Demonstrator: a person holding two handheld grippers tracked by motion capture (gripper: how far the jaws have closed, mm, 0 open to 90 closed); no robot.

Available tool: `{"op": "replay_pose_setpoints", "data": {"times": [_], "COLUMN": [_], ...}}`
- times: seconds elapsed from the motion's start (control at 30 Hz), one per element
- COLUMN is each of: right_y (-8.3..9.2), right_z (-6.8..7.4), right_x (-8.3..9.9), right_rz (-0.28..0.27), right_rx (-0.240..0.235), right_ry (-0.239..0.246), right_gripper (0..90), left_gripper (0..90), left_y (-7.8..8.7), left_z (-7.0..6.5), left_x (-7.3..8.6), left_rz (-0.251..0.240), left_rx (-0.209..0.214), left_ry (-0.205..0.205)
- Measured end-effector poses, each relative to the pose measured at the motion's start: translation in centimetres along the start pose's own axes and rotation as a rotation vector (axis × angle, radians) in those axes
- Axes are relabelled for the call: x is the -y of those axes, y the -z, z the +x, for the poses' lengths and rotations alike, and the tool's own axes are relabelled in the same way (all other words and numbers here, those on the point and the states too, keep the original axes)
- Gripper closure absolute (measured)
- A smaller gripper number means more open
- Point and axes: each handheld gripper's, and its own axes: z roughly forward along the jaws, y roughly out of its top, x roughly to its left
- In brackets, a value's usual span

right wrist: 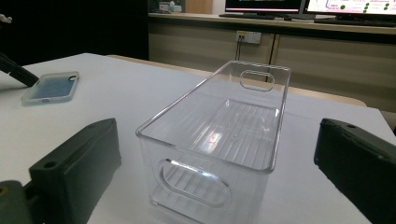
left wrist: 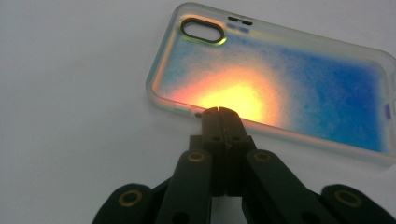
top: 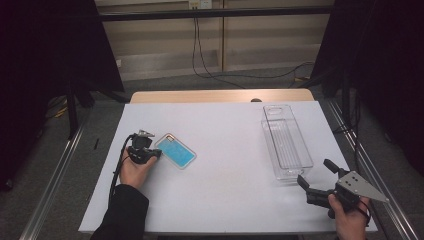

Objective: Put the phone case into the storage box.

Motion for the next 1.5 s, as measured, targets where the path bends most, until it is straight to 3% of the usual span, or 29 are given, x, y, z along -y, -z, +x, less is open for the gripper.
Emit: {"op": "replay_pose_setpoints", "data": {"times": [0.6, 0.67, 0.73, 0.93, 0.97, 1.5], "right_y": [-0.1, -0.1, -0.1, -0.1, -0.1, 0.0], "right_z": [0.1, 0.0, 0.1, 0.1, 0.1, 0.0], "right_x": [0.0, 0.0, 0.0, 0.0, 0.0, 0.0], "right_rz": [0.001, 0.002, 0.002, 0.0, 0.0, -0.002], "right_rx": [-0.009, -0.011, -0.011, -0.008, -0.008, -0.008], "right_ry": [-0.006, -0.007, -0.005, -0.006, -0.006, -0.003], "right_gripper": [0.0, 0.0, 0.0, 0.0, 0.0, 0.0], "left_gripper": [90.0, 90.0, 90.0, 90.0, 90.0, 90.0], "left_y": [-0.8, -1.0, -1.1, -1.4, -1.4, -2.2], "left_z": [0.4, 0.5, 0.6, 0.8, 0.8, 0.7], "left_x": [-0.6, -0.8, -0.9, -1.1, -1.1, -2.0], "left_rz": [-0.02, -0.026, -0.024, -0.038, -0.035, -0.052], "left_rx": [-0.005, 0.003, 0.001, 0.011, 0.007, -0.007], "left_ry": [0.014, 0.034, 0.017, 0.033, 0.02, 0.025]}}
